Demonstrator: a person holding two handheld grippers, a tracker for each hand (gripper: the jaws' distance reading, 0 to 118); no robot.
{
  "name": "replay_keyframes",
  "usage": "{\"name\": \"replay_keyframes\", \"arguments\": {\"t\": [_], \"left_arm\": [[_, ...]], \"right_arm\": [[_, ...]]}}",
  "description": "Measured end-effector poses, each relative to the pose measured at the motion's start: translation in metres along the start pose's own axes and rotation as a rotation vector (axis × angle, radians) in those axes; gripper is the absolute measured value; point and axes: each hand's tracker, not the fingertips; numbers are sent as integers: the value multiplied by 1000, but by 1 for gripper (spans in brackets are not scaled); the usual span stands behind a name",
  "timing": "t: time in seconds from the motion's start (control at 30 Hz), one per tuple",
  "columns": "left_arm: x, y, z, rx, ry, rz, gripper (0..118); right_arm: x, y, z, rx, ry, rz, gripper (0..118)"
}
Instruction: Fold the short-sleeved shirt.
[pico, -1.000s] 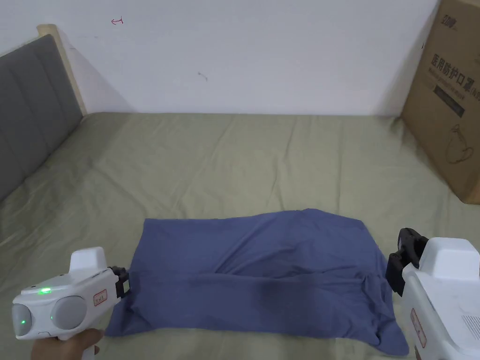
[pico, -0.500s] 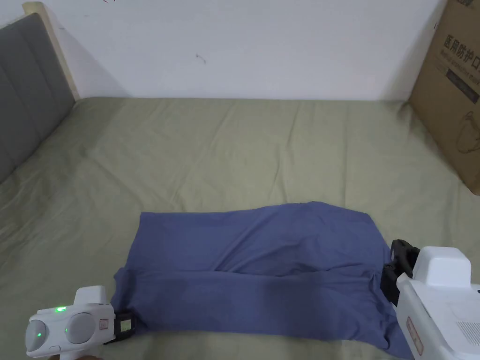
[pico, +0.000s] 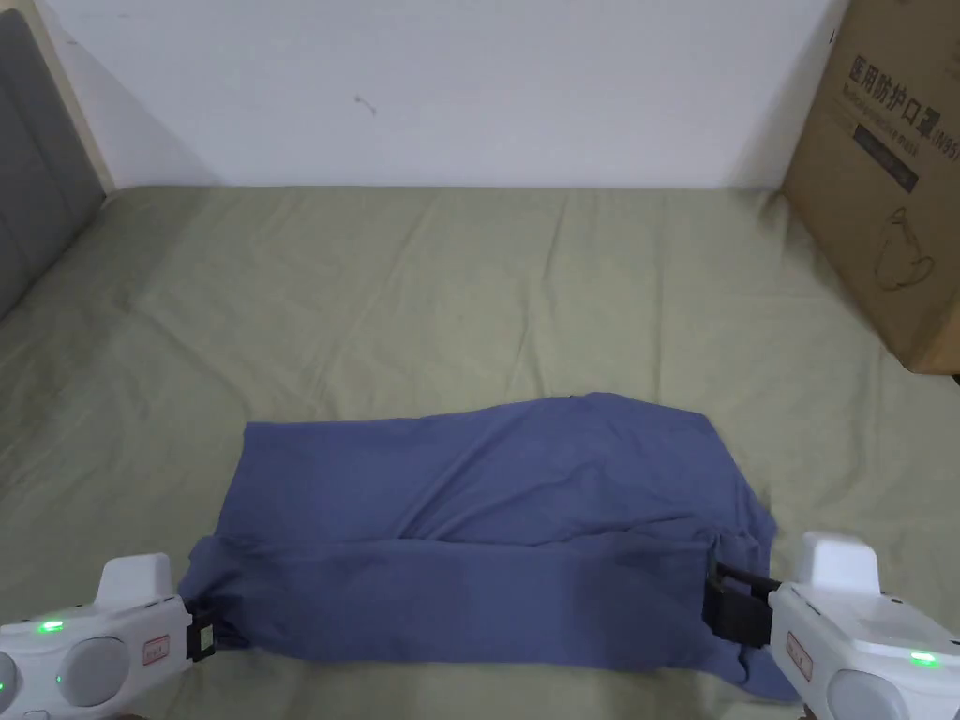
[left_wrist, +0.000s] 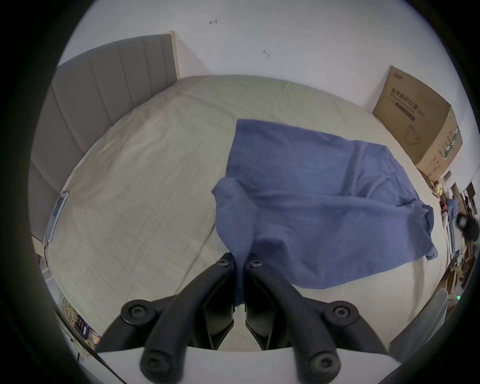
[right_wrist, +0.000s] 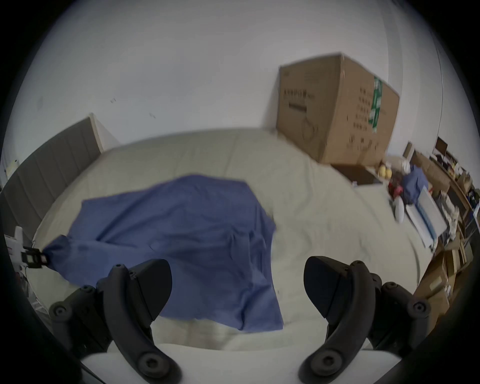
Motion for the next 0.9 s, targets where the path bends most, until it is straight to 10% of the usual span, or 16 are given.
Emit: {"name": "replay_keyframes", "arguments": {"t": [0.23,0.4,0.9], "left_arm": [[0,4,4,12,-9,4,3],[-3,-2,-3,-2,-12,28,3],[-28,-21,44,17,-58,125,3]], "right_arm": [[12,-30,-32,-216,-16,-10,82],[23,-43,-51,-230,111,-95,7],[34,-32,41,-67,132,-10,7]]}}
